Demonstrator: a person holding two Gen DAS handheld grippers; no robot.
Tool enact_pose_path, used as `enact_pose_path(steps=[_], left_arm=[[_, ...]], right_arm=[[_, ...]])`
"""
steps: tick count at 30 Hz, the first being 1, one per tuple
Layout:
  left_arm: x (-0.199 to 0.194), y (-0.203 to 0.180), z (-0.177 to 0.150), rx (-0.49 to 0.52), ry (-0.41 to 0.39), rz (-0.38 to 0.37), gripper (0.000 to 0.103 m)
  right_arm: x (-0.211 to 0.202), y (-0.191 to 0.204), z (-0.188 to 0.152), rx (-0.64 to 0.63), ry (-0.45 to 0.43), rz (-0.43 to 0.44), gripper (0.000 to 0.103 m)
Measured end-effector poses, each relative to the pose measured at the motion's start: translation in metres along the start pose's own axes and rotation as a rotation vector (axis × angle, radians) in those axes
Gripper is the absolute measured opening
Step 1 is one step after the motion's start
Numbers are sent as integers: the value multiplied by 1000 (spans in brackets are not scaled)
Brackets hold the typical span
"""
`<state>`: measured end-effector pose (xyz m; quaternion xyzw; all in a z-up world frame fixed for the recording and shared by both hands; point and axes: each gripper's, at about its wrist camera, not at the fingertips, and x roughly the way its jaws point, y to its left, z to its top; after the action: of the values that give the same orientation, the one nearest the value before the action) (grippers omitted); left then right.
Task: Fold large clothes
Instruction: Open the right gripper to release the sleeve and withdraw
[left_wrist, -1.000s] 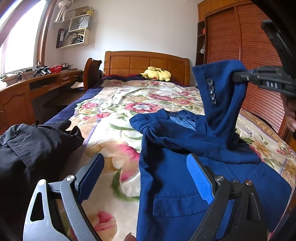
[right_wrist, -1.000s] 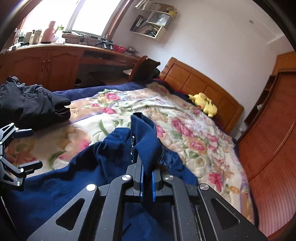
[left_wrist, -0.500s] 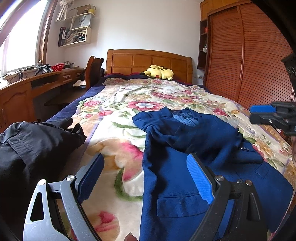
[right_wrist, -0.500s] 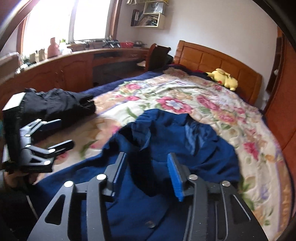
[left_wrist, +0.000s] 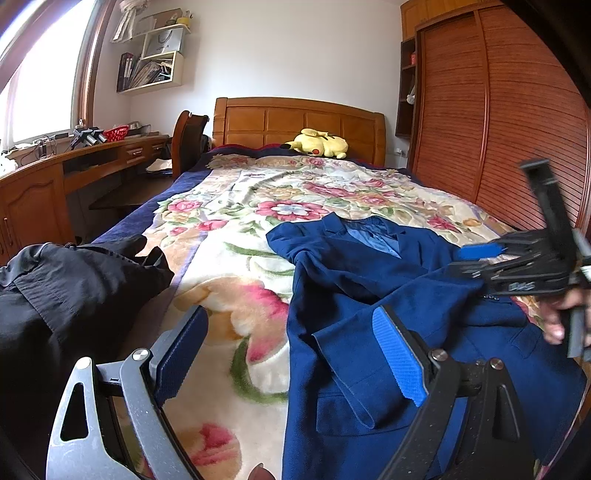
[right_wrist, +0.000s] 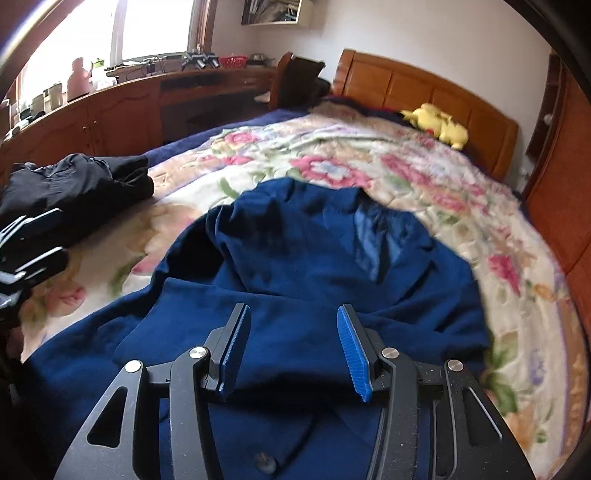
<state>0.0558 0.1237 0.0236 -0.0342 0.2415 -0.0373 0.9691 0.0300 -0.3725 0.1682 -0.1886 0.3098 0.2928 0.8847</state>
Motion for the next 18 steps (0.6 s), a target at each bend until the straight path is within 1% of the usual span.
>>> enact_pose_path(steps=[4, 7, 9, 11, 14, 16, 18], left_arm=[[2, 3, -1, 4, 9, 9, 91], [4, 6, -3, 6, 16, 15, 91], [5, 7, -3, 4, 20, 16, 91], [7, 9, -3, 3, 25, 17, 91], [8, 9, -5, 6, 31, 15, 91], [10, 9, -4, 8, 33, 15, 91], [10, 8, -4, 7, 33, 14, 91]], right_arm=[[34, 17, 12, -21, 41, 49, 51], [60, 29, 18, -49, 85, 59, 51], [77, 34, 20, -69, 130, 74, 51], [90, 39, 20, -101, 169, 62, 51], [98, 43, 20, -136, 225, 77, 51], [98, 46, 20, -155, 246, 82, 50], [96, 48, 20, -164, 256, 98, 43]])
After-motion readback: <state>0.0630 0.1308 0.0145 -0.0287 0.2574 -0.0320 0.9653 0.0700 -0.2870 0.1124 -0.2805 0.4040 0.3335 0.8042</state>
